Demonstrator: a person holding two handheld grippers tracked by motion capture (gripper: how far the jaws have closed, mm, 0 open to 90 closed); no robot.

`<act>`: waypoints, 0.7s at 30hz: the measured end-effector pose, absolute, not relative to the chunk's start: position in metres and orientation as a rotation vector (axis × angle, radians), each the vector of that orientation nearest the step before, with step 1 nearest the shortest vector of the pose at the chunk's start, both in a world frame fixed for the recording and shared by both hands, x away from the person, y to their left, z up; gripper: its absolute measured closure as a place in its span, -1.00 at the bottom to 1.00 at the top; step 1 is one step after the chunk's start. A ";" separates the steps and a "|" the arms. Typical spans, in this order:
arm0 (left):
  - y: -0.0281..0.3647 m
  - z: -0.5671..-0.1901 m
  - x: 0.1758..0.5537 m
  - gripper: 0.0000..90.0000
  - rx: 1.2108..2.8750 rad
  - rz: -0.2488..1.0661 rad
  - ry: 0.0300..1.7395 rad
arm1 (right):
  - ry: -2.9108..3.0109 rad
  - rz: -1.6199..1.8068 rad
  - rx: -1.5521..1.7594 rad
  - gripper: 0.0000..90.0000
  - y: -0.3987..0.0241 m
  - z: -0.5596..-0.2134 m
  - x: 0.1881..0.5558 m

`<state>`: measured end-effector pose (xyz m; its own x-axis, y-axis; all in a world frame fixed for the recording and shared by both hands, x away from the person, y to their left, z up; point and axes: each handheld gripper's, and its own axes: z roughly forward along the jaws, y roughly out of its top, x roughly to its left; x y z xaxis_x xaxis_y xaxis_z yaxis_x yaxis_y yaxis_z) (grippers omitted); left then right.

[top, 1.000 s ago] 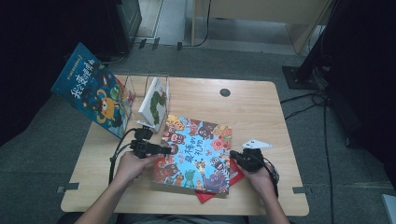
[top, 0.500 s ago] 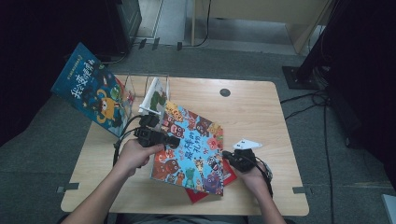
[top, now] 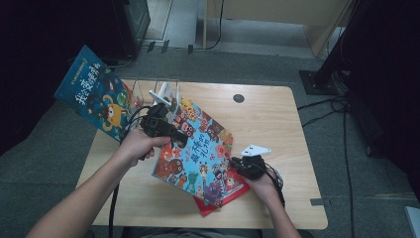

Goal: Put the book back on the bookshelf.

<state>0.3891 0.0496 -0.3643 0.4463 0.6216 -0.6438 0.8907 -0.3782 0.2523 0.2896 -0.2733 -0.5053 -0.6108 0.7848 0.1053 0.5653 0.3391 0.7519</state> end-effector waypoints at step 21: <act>0.039 -0.318 0.391 0.81 2.226 -0.506 1.244 | 2.192 1.248 1.272 0.43 -0.306 -0.498 0.290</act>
<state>0.3906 0.0387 -0.3176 0.5048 0.6602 -0.5562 0.8610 -0.4315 0.2693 0.2898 -0.3056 -0.4984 -0.5550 0.8189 0.1463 0.5437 0.2240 0.8089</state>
